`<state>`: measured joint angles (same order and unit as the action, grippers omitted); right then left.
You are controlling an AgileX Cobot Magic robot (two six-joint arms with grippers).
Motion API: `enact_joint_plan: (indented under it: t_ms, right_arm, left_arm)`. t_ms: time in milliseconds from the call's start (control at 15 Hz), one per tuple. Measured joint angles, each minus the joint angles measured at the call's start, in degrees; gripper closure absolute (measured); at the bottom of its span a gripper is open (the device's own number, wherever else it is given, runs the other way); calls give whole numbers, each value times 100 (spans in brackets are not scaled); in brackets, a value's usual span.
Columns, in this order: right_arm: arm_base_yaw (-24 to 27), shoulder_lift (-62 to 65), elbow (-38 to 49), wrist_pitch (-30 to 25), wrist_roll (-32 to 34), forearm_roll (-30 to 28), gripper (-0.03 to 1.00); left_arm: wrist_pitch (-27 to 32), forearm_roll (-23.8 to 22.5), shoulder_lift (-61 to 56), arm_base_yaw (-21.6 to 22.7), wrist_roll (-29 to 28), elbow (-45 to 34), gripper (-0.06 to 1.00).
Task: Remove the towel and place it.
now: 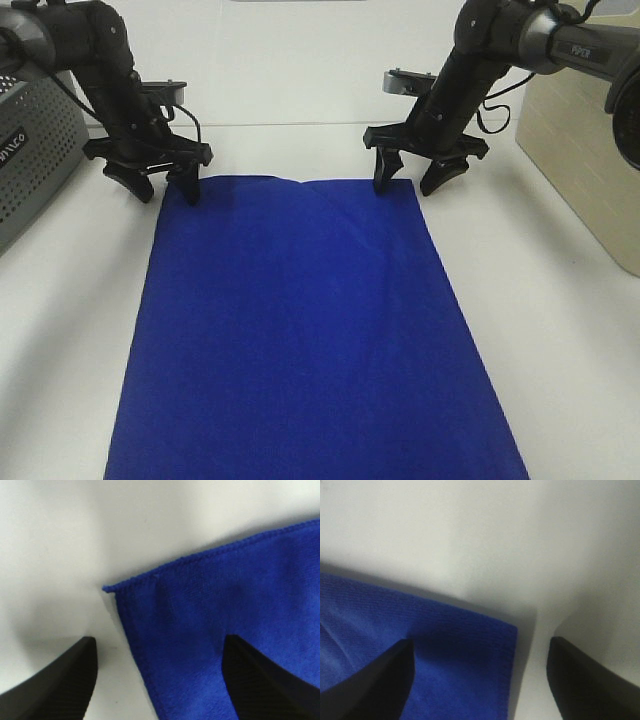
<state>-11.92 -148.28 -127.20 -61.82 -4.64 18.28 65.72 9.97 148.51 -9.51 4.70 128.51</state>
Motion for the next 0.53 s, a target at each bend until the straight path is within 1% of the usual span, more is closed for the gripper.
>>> enact_joint_plan:
  t_ms: [267, 400, 533]
  right_arm:
    - [6, -23, -6, 6, -92, 206, 24]
    - [6, -29, -6, 6, -115, 332, 25]
    - [6, -52, -6, 6, -201, 544, 27]
  left_arm:
    - [0, 86, 34, 0, 0, 17, 28]
    - [-17, 292, 74, 17, 23, 46, 28]
    - [-80, 636, 120, 17, 160, 69, 28]
